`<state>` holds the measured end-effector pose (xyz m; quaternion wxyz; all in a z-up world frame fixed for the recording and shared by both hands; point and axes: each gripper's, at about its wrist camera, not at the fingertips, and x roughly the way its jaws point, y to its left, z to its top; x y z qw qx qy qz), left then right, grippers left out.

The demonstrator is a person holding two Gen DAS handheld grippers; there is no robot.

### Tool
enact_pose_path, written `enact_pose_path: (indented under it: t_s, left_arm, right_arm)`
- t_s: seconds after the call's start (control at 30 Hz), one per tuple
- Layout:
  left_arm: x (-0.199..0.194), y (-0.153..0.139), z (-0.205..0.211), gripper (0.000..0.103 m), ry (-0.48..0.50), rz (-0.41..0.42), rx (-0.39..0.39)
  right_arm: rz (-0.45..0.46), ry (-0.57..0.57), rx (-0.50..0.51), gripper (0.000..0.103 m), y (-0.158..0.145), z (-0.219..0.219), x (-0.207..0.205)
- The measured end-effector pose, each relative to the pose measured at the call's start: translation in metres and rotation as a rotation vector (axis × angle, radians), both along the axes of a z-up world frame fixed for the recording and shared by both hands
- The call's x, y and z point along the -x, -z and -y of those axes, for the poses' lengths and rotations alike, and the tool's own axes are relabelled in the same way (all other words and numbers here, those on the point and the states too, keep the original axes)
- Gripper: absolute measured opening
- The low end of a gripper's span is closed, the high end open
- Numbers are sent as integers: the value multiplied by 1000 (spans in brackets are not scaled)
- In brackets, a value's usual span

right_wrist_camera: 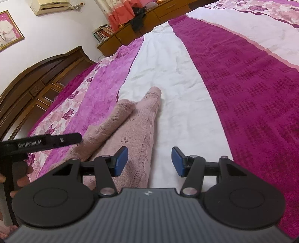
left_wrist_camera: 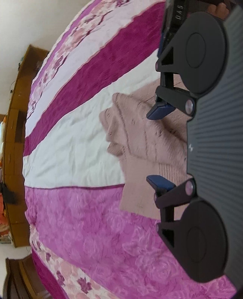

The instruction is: Fold small clothes

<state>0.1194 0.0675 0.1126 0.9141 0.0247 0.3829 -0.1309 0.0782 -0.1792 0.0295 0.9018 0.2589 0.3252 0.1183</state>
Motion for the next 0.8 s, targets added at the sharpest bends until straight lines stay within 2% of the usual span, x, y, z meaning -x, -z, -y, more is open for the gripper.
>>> enact_pose_path:
  t_s: [0.37,0.53,0.73,0.8]
  left_arm:
    - [0,14,19,67,75,11,-83]
    - [-8,24,26,67,49,21,-150]
    - [-11,33,30,66,84,61,-156]
    - [-9,35,29,29,111,73,-133]
  right_arm:
    - [-2,3,-14,60,1,2,3]
    - [-10,-2,-18,60,4,1,3]
    - [-23,4,-18,60,7,1,-1]
    - [-30,6,-18,60,9,0,-2]
